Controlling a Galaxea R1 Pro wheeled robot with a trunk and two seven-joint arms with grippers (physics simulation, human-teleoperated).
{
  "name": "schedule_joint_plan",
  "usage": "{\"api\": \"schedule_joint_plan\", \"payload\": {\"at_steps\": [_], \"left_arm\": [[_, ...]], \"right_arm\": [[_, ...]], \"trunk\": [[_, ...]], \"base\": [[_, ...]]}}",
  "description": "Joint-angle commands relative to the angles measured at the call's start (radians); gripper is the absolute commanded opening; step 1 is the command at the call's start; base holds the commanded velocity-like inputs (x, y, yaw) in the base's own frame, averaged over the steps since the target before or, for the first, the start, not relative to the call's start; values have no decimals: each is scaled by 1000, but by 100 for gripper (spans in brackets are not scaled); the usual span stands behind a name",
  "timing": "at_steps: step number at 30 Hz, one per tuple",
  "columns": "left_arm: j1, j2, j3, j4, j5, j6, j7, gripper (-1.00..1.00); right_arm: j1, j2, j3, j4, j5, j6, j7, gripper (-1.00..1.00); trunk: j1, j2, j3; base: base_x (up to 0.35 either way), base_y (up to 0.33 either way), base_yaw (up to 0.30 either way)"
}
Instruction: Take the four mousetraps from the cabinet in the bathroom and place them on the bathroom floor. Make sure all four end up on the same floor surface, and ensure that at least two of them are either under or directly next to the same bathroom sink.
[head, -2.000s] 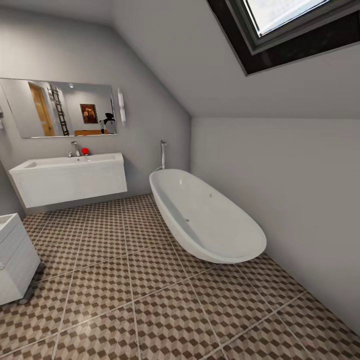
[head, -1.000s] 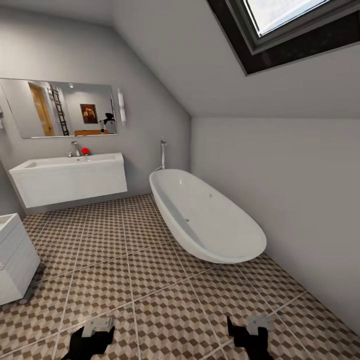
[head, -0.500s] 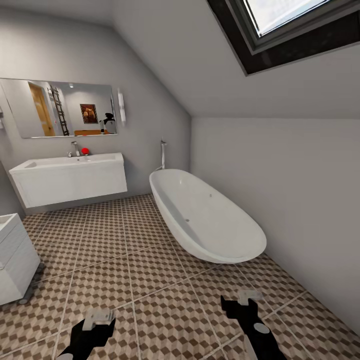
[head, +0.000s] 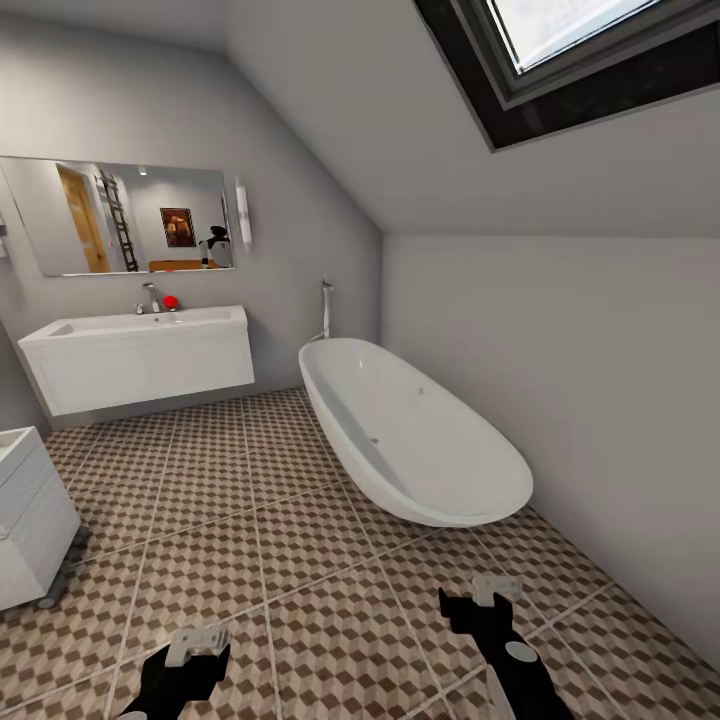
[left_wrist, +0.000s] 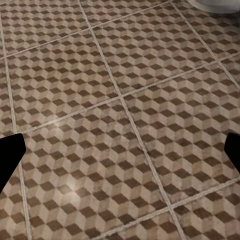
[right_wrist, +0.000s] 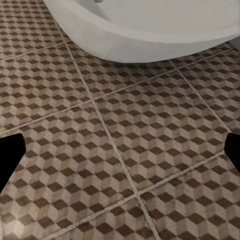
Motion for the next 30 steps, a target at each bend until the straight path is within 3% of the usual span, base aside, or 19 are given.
{"api": "schedule_joint_plan", "payload": {"at_steps": [1,15,30], "left_arm": [[0,0,-1,-3,0,6,3,100],[0,1,-1,-4,0,6,3,100],[0,0,-2,-2,2,7,3,100]], "right_arm": [[-1,1,3,-6,0,7,-5,100],[-1,2,73,-26,0,15,-8,100],[-1,2,104,-25,0,13,-8,100]], "trunk": [[0,-1,-1],[0,-1,-1],[0,-1,-1]], "base": [[0,0,0],[0,0,0],[0,0,0]]}}
